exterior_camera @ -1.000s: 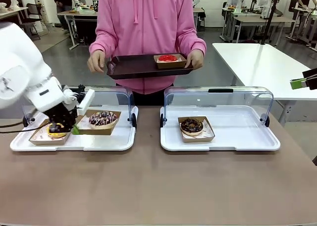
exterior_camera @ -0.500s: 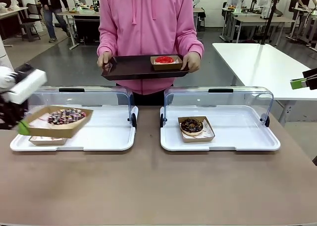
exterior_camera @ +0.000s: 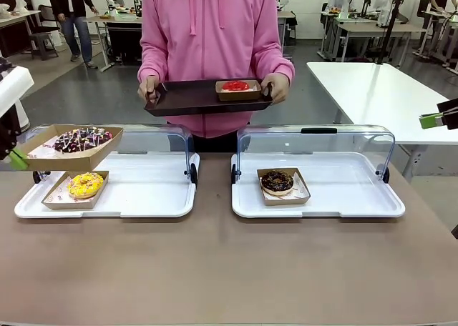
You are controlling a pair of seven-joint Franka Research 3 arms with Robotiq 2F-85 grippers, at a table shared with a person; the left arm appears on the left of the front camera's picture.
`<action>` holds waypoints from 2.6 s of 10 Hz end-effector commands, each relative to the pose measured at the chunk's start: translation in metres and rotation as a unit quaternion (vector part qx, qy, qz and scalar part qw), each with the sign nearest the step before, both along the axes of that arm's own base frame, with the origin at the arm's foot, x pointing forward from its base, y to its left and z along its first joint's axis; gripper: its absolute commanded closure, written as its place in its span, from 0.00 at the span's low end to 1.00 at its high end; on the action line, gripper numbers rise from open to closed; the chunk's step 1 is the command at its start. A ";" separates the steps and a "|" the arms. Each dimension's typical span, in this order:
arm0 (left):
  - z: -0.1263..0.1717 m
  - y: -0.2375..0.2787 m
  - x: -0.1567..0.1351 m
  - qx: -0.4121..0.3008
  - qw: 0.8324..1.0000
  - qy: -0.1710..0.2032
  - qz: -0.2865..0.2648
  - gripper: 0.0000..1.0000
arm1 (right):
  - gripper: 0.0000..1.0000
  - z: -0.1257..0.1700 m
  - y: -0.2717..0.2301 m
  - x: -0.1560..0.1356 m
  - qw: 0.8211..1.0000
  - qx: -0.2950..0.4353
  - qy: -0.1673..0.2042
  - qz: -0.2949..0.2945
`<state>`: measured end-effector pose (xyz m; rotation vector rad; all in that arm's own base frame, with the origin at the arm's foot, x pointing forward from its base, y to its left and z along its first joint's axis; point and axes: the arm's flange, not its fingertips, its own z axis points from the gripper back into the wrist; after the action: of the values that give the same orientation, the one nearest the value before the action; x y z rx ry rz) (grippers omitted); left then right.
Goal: Provide the desired donut to the person.
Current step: Pick up and lift the Paper togo box containing the Donut pointed at by the person, then place the picked Paper togo box onto the Handle tray extended by the person.
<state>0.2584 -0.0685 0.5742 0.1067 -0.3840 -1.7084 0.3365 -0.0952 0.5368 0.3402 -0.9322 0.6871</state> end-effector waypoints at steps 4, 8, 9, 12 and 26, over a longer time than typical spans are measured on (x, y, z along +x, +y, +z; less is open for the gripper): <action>0.000 0.000 0.000 0.000 1.000 0.000 0.000 1.00 | 0.00 -0.001 0.001 -0.002 1.000 -0.005 0.008 -0.008; 0.000 0.000 0.000 0.000 1.000 0.000 0.000 1.00 | 0.00 -0.001 0.001 -0.002 1.000 -0.005 0.008 -0.008; 0.000 0.000 0.000 0.000 1.000 0.000 0.000 1.00 | 0.00 -0.001 0.001 -0.002 1.000 -0.005 0.008 -0.008; 0.000 0.000 0.000 0.000 1.000 0.000 0.000 1.00 | 0.00 -0.001 0.001 -0.002 1.000 -0.005 0.008 -0.008; 0.000 0.000 0.000 0.000 1.000 0.000 0.000 1.00 | 0.00 -0.001 0.001 -0.002 1.000 -0.005 0.008 -0.008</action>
<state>0.2605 -0.0680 0.5732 0.1005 -0.3955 -1.7103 0.3364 -0.0953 0.5369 0.3402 -0.9326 0.6868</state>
